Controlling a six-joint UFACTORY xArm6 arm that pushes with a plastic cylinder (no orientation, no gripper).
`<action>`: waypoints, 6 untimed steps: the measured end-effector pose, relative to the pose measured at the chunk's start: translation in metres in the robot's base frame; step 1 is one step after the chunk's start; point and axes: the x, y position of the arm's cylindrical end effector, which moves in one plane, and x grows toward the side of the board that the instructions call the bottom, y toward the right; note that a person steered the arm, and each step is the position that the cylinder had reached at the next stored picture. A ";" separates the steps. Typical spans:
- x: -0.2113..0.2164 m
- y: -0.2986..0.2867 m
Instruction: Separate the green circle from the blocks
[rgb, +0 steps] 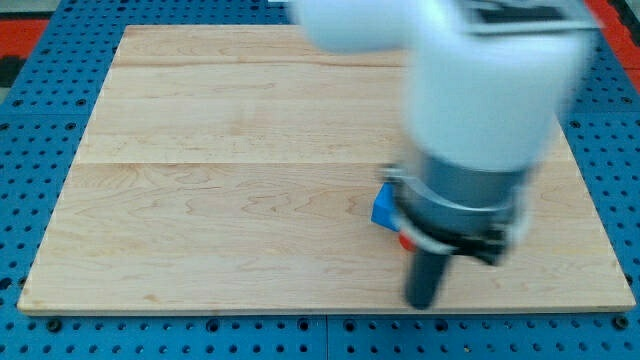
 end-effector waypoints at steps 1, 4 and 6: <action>-0.010 0.072; -0.115 0.032; -0.165 -0.033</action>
